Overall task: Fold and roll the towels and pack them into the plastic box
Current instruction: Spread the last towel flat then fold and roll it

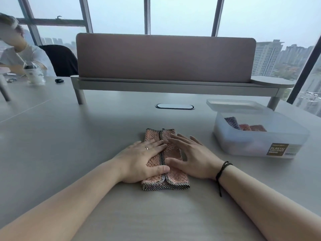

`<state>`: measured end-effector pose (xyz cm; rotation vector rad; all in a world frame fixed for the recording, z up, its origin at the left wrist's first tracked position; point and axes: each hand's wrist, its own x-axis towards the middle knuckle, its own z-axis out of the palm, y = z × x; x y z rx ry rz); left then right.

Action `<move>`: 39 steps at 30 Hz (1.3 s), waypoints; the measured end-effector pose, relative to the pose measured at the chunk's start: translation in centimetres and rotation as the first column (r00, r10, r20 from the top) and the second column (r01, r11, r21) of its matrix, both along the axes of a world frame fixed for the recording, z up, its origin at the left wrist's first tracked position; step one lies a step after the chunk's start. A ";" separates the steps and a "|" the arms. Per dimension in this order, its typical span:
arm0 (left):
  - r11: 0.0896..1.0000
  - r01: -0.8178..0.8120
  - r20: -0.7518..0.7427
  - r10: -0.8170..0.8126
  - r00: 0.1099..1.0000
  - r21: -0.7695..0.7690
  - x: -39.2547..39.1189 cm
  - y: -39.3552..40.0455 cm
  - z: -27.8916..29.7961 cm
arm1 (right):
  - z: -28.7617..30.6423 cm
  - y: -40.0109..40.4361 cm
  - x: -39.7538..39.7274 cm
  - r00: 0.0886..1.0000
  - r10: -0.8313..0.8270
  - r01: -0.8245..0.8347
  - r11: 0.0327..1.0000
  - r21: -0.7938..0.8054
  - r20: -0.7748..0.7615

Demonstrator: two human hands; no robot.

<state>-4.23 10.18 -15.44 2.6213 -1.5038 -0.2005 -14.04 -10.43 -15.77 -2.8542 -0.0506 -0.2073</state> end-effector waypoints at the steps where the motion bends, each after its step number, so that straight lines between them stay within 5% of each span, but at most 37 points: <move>1: 1.000 -0.004 0.011 0.003 1.000 0.004 0.2 -0.2 0.0 | -0.1 0.3 -0.6 1.000 0.030 -0.030 1.000 -0.009 -0.003; 8: 0.998 -0.002 0.040 -0.001 0.999 0.060 1.6 -0.9 -0.2 | 0.0 0.6 -2.0 0.985 0.053 -0.072 0.991 -0.110 -0.167; 14: 0.993 -0.024 -0.121 0.010 0.993 -0.116 1.8 0.0 -0.2 | 0.0 0.8 -2.0 0.979 0.038 -0.065 0.989 -0.130 -0.200; 17: 0.972 -0.023 -0.257 -0.039 0.966 -0.234 1.9 1.4 0.2 | 0.2 0.7 -1.9 0.987 0.046 -0.053 0.998 -0.040 -0.152; 21: 0.978 0.027 -0.296 -0.088 0.951 -0.205 1.4 2.6 0.6 | 0.5 -0.8 -1.8 1.000 0.005 0.000 0.959 0.282 -0.019; 25: 0.996 0.072 -0.221 -0.083 0.972 -0.057 1.5 2.3 0.6 | 0.1 -1.8 -1.9 0.998 0.038 -0.026 0.977 0.210 -0.053; 28: 0.996 0.082 -0.138 -0.079 0.987 0.020 1.7 2.2 0.2 | 0.2 -2.0 -2.2 0.995 0.075 -0.051 0.944 0.327 -0.062; 34: 0.998 0.059 -0.148 -0.060 0.987 -0.011 1.6 2.3 0.2 | 1.4 -2.1 -3.4 0.960 0.216 -0.147 0.931 0.333 -0.180; 39: 0.994 0.027 -0.222 -0.050 0.974 -0.108 1.7 2.1 0.2 | 1.7 0.1 -3.6 0.953 0.299 -0.272 0.919 0.285 -0.056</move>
